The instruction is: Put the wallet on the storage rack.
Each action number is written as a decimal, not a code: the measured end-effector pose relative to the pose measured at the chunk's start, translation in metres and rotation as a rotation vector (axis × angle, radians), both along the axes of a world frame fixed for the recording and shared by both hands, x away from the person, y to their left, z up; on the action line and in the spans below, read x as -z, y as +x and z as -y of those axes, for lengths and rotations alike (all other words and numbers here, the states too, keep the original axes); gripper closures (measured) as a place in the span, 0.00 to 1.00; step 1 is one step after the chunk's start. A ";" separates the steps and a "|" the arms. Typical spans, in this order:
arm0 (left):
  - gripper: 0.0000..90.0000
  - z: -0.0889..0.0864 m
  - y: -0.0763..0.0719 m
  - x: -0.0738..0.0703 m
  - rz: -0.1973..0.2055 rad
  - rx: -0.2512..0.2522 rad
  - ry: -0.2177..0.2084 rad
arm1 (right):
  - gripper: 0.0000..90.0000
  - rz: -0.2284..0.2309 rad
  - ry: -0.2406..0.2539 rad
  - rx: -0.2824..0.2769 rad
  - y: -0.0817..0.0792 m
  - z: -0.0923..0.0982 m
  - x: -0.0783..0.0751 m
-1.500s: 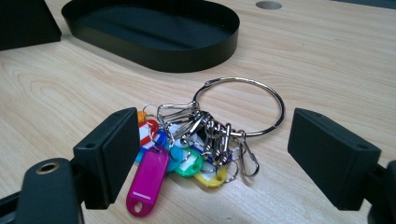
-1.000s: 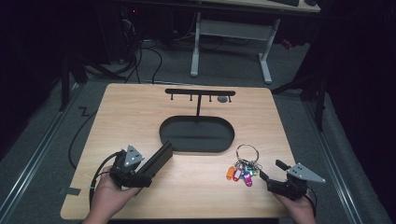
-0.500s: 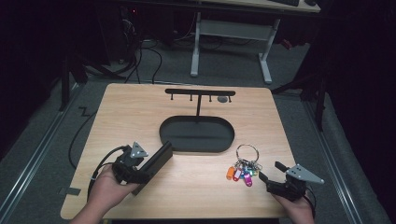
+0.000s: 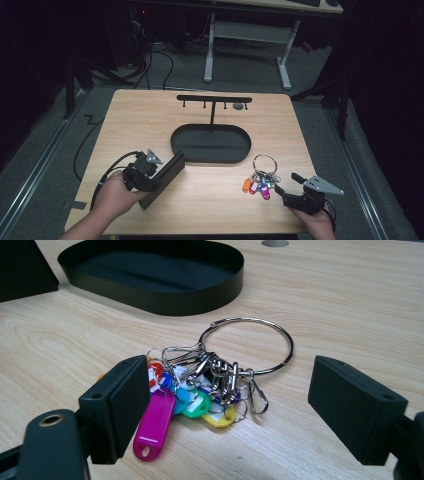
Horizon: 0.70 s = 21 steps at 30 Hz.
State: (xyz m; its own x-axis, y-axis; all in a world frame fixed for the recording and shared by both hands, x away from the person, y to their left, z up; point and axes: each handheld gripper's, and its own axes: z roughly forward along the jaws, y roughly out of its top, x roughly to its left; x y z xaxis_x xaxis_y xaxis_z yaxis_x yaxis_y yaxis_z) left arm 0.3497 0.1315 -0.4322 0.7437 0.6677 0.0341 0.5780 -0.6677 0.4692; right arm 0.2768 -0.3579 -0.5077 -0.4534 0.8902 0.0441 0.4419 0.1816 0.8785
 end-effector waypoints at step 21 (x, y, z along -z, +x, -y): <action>0.80 0.002 0.005 0.008 -0.003 0.019 0.005 | 0.33 -0.007 0.012 -0.021 -0.006 0.002 -0.001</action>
State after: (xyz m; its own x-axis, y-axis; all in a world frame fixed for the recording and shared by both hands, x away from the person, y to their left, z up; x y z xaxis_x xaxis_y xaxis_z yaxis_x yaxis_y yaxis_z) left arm 0.3547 0.1296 -0.4403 0.7562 0.6534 0.0349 0.5668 -0.6807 0.4641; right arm 0.2709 -0.3602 -0.5071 -0.4721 0.8797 0.0576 0.4440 0.1808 0.8776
